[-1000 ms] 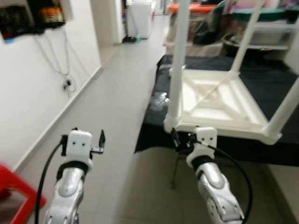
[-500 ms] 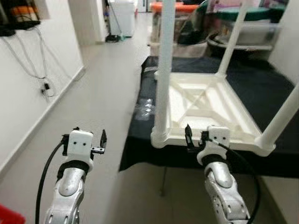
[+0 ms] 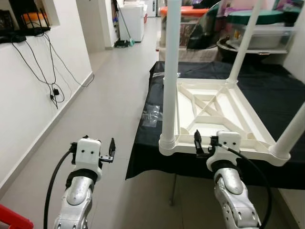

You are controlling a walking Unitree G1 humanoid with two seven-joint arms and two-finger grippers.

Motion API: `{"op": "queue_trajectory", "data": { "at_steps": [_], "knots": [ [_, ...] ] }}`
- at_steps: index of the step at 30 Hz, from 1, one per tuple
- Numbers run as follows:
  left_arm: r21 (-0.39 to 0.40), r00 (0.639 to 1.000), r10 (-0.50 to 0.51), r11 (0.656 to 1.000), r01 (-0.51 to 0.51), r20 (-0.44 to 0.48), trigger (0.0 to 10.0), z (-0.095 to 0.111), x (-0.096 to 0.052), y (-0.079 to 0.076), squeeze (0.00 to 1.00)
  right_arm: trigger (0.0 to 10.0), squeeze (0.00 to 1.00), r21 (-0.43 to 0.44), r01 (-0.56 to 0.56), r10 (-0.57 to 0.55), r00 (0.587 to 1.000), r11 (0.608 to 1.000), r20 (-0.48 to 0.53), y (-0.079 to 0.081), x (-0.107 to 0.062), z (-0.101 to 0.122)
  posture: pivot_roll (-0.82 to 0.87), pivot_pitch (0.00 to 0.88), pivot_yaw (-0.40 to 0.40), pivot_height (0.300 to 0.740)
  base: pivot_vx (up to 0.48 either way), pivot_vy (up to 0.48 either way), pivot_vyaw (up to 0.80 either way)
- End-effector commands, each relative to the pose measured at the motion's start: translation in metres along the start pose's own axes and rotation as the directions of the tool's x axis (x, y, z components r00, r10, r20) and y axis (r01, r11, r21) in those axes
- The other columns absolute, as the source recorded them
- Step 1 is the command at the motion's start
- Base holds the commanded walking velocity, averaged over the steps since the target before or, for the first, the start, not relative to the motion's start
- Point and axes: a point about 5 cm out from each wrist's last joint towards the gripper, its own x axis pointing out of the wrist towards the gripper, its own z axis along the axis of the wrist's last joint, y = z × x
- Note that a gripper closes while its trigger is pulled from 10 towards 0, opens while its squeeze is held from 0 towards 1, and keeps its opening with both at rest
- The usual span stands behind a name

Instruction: Building children table

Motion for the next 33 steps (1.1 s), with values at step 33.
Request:
{"op": "queue_trajectory", "data": {
  "at_steps": [33],
  "knots": [
    [0.013,0.998,0.041,0.999,-0.042,0.050,10.0,0.011,0.005,0.017,0.00,10.0,0.00,-0.005,0.090,-0.090,0.996,0.996,0.007,-0.010,0.005,0.000,0.09,0.003,-0.003,0.740,0.186,0.000,0.00]
  ]
}}
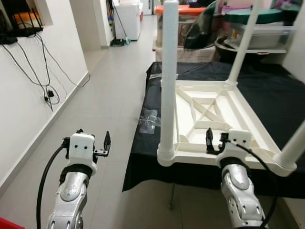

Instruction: Building children table

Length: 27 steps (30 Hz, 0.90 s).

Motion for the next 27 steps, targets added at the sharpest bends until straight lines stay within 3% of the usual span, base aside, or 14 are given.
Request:
{"op": "queue_trajectory", "data": {
  "at_steps": [1,6,27],
  "knots": [
    [0.012,1.000,-0.007,1.000,0.007,-0.009,10.0,-0.002,0.001,0.000,0.00,10.0,0.00,-0.003,0.011,-0.011,1.000,1.000,0.001,-0.002,-0.001,-0.001,0.09,0.003,-0.002,0.740,0.330,0.000,0.00],
    [0.000,1.000,-0.012,1.000,0.012,-0.025,10.0,-0.004,0.000,-0.002,0.00,10.0,0.00,-0.005,0.017,-0.017,1.000,1.000,-0.001,-0.002,-0.002,-0.002,0.09,0.007,0.001,0.740,0.330,0.000,0.00],
    [-0.061,0.997,-0.067,0.996,0.066,-0.022,10.0,-0.003,-0.001,-0.011,0.00,10.0,0.00,0.025,0.037,-0.037,0.999,0.999,0.008,-0.010,0.004,0.003,0.09,0.012,-0.006,0.740,0.000,0.000,0.00]
  ]
}}
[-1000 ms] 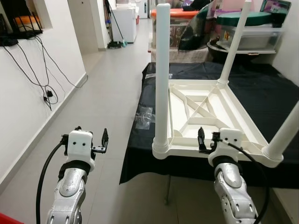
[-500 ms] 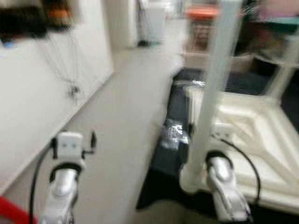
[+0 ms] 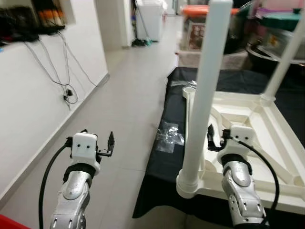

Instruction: Building children table

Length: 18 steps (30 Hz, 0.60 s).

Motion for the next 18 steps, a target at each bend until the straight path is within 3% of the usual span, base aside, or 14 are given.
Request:
{"op": "queue_trajectory", "data": {
  "at_steps": [1,5,7,8,11,12,14,18],
  "knots": [
    [-0.015,0.999,-0.045,0.999,0.045,-0.017,10.0,-0.003,-0.003,-0.005,0.00,10.0,0.00,0.036,-0.037,0.038,0.999,0.999,-0.020,-0.003,0.002,-0.004,0.09,0.012,-0.006,0.740,0.000,0.000,0.00],
    [-0.020,0.992,-0.122,0.992,0.121,-0.038,10.0,-0.009,-0.008,-0.013,0.00,10.0,0.00,0.031,-0.069,0.070,0.997,0.997,-0.029,-0.025,0.003,-0.010,0.08,0.013,-0.002,0.740,0.000,0.000,0.00],
    [-0.020,0.992,-0.122,0.992,0.121,-0.038,10.0,-0.009,-0.008,-0.013,0.00,10.0,0.00,0.031,-0.069,0.070,0.997,0.997,-0.029,-0.025,0.003,-0.010,0.08,0.013,-0.002,0.740,0.000,0.000,0.00],
    [-0.030,0.988,-0.150,0.988,0.148,-0.047,10.0,-0.011,-0.010,-0.016,0.00,10.0,0.00,0.028,-0.067,0.068,0.997,0.997,-0.028,-0.036,0.002,-0.010,0.08,0.014,-0.001,0.740,0.000,0.000,0.00],
    [-0.037,0.973,-0.219,0.975,0.217,-0.065,10.0,-0.016,-0.016,-0.025,0.00,10.0,0.00,0.100,-0.181,0.186,0.982,0.978,-0.044,-0.062,-0.003,-0.010,0.07,0.016,0.004,0.740,0.000,0.000,0.00],
    [-0.037,0.973,-0.219,0.975,0.217,-0.065,10.0,-0.016,-0.016,-0.025,0.00,10.0,0.00,0.100,-0.181,0.186,0.982,0.978,-0.044,-0.062,-0.003,-0.010,0.07,0.016,0.004,0.740,0.000,0.000,0.00],
    [-0.038,0.969,-0.237,0.971,0.235,-0.072,10.0,-0.018,-0.017,-0.027,0.00,10.0,0.00,0.154,-0.291,0.303,0.952,0.944,-0.055,-0.080,-0.007,-0.005,0.07,0.018,0.010,0.740,0.000,0.000,0.00],
    [-0.040,0.967,-0.244,0.970,0.241,-0.075,10.0,-0.019,-0.017,-0.027,0.00,10.0,0.00,0.176,-0.334,0.349,0.936,0.926,-0.055,-0.086,-0.009,-0.002,0.07,0.018,0.010,0.740,0.000,0.000,0.00]
  ]
}}
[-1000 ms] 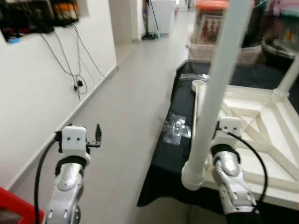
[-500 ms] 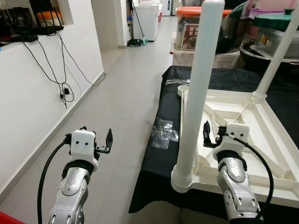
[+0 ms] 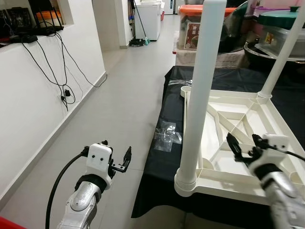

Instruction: Building children table

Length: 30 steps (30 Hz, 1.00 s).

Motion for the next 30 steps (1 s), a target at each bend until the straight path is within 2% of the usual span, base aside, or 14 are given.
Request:
{"op": "queue_trajectory", "data": {
  "at_steps": [1,3,6,9,10,13,16,17,18,22,24,25,26,30],
  "knots": [
    [-0.004,1.000,-0.012,1.000,0.012,-0.020,10.0,-0.004,-0.002,0.001,0.00,10.0,0.00,0.040,-0.134,0.135,0.991,0.990,-0.016,0.003,-0.006,0.005,0.05,0.015,0.016,0.740,0.000,0.000,0.00],
    [-0.021,0.999,-0.033,0.999,0.033,-0.033,10.0,-0.007,-0.003,0.000,0.00,10.0,0.00,0.080,-0.347,0.352,0.935,0.934,-0.051,0.007,-0.019,0.014,0.06,0.011,0.018,0.740,0.000,0.000,0.00],
    [-0.026,0.998,-0.042,0.999,0.041,-0.041,10.0,-0.009,-0.003,0.000,0.00,10.0,0.00,0.097,-0.433,0.440,0.895,0.896,-0.067,0.012,-0.024,0.016,0.06,0.007,0.021,0.740,0.000,0.000,0.00],
    [-0.043,0.995,-0.084,0.996,0.082,-0.051,10.0,-0.012,-0.005,-0.006,0.00,10.0,0.00,0.149,-0.612,0.629,0.766,0.777,-0.133,0.033,-0.027,0.017,0.06,0.004,0.022,0.740,0.000,0.000,0.00],
    [-0.043,0.995,-0.084,0.996,0.082,-0.051,10.0,-0.012,-0.005,-0.006,0.00,10.0,0.00,0.149,-0.612,0.629,0.766,0.777,-0.133,0.033,-0.027,0.017,0.06,0.004,0.022,0.740,0.000,0.000,0.00],
    [-0.074,0.980,-0.195,0.979,0.192,-0.047,10.0,-0.010,-0.010,-0.021,0.00,10.0,0.00,0.118,-0.736,0.745,0.651,0.666,-0.144,0.057,-0.022,0.020,0.07,0.002,0.026,0.740,0.000,0.000,0.00],
    [-0.074,0.980,-0.195,0.979,0.192,-0.047,10.0,-0.010,-0.010,-0.021,0.00,10.0,0.00,0.118,-0.736,0.745,0.651,0.666,-0.144,0.057,-0.022,0.020,0.07,0.002,0.026,0.740,0.000,0.000,0.00],
    [-0.084,0.971,-0.233,0.970,0.228,-0.046,10.0,-0.010,-0.012,-0.025,0.00,10.0,0.00,0.102,-0.756,0.762,0.631,0.646,-0.145,0.061,-0.019,0.021,0.07,0.002,0.026,0.740,0.000,0.000,0.00],
    [-0.090,0.959,-0.280,0.957,0.275,-0.048,10.0,-0.011,-0.015,-0.032,0.00,10.0,1.00,0.079,-0.771,0.773,0.621,0.632,-0.129,0.066,-0.014,0.024,0.07,0.000,0.024,0.740,0.000,0.000,0.00],
    [-0.093,0.949,-0.310,0.948,0.305,-0.050,10.0,-0.011,-0.017,-0.036,0.00,10.0,1.00,0.069,-0.783,0.784,0.609,0.618,-0.118,0.069,-0.012,0.027,0.07,0.000,0.024,0.740,0.000,0.000,0.00],
    [-0.097,0.938,-0.342,0.937,0.336,-0.058,10.0,-0.014,-0.019,-0.042,0.00,10.0,1.00,0.028,-0.815,0.813,0.574,0.579,-0.100,0.074,-0.011,0.032,0.07,0.000,0.024,0.740,0.000,0.000,0.00],
    [-0.097,0.938,-0.342,0.937,0.336,-0.058,10.0,-0.014,-0.019,-0.042,0.00,10.0,1.00,0.028,-0.815,0.813,0.574,0.579,-0.100,0.074,-0.011,0.032,0.07,0.000,0.024,0.740,0.000,0.000,0.00],
    [-0.100,0.935,-0.351,0.934,0.344,-0.060,10.0,-0.014,-0.019,-0.044,0.00,10.0,0.00,0.011,-0.830,0.827,0.554,0.557,-0.100,0.077,-0.012,0.032,0.07,0.000,0.024,0.740,0.000,0.000,0.00],
    [-0.102,0.929,-0.364,0.929,0.357,-0.066,10.0,-0.016,-0.020,-0.045,0.00,10.0,0.00,0.006,-0.856,0.853,0.513,0.516,-0.094,0.084,-0.013,0.033,0.07,0.000,0.025,0.740,0.000,0.000,0.00]
  ]
}}
